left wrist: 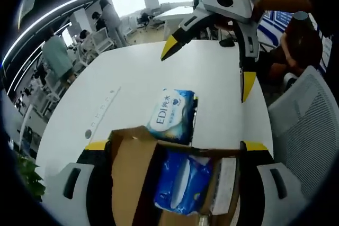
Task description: Operate the shoe box by opening the lid, removing the specified soft item, and placing it in the target area until the item is outside and the box remains undamaged.
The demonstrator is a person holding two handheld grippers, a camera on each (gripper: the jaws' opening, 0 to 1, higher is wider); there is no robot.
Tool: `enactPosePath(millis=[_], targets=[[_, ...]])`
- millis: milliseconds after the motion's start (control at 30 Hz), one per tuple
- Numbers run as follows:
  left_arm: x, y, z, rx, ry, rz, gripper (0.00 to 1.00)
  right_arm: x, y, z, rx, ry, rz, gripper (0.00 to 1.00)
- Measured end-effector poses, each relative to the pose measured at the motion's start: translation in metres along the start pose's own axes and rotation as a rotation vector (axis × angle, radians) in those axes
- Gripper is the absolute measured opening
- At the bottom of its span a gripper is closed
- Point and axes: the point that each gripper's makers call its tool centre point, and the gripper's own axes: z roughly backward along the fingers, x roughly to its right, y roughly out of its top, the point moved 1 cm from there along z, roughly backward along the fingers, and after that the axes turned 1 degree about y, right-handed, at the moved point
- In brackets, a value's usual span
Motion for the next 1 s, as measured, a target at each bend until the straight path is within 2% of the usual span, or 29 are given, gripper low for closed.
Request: enactPosePath(millis=[333,1000], targets=[[-0.001,-0.004,0.022,0.053,0.045,0.048,0.99,-0.010,0.012,-0.007,0.011,0.013,0.017,0.98],[0.002,-0.023,0.061,0.143,0.126,0.150,0.99,-0.029,0.039,-0.031,0.048,0.043,0.047,0.92]])
